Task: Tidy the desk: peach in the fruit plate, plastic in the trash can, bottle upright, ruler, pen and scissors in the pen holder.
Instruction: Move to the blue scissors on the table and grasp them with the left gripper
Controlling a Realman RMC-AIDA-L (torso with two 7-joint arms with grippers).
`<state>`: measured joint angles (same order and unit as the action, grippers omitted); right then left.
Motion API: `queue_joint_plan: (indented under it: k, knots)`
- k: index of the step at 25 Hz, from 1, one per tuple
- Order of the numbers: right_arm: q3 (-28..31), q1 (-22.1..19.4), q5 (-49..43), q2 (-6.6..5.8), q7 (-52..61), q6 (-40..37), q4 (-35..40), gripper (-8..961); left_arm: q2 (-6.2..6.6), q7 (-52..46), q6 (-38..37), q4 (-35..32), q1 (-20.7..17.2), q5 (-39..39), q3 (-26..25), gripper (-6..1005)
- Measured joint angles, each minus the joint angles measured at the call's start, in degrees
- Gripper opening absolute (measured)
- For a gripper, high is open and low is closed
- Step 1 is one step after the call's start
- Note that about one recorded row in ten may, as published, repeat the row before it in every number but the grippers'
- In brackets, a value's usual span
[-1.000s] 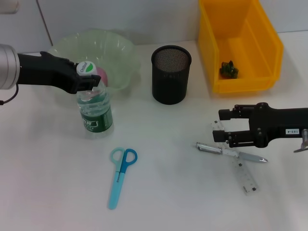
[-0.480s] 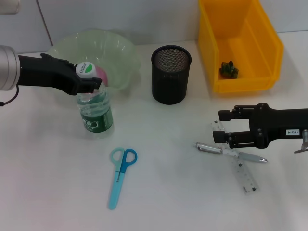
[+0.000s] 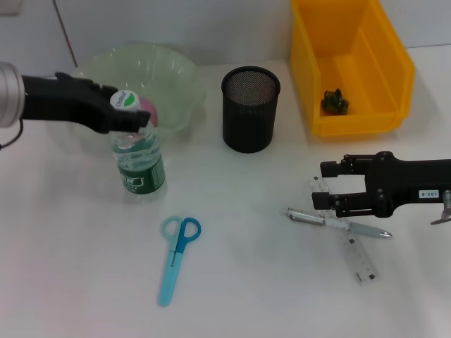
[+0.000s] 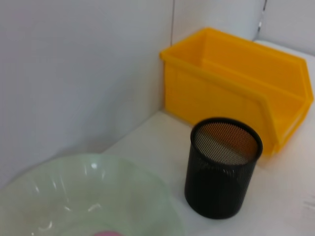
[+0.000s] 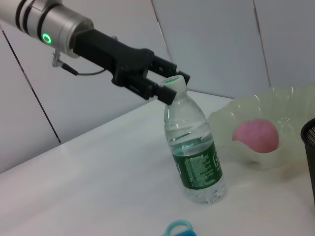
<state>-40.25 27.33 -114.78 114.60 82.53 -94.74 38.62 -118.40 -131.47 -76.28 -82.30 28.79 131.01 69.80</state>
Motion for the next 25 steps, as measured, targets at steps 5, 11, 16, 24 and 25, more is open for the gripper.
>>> queue_joint_plan:
  k: [5,11,16,24,25]
  knots:
    - [0.0,-0.06,0.0,0.0,0.0,0.05,-0.01,715,0.18,1.24,-0.64,-1.54,-0.53,-3.42,-3.51,745]
    - [0.0,-0.09,0.0,-0.06,0.0,0.04,-0.09,715,0.24,5.74,-4.42,-1.68,-0.87,-9.86,-9.62,779]
    - [0.0,-0.09,0.0,-0.08,0.0,-0.23,0.14,714,0.26,15.73,-13.83,-0.76,-3.68,-25.11,-21.28,808]
    - [0.0,0.18,0.0,-0.2,0.33,-0.31,0.2,713,2.37,28.62,-30.69,12.72,-7.22,-38.22,-29.5,810]
    - [0.0,0.2,-0.01,-0.23,0.4,-0.34,0.21,713,2.44,29.31,-31.09,13.62,-7.35,-38.36,-29.52,810]
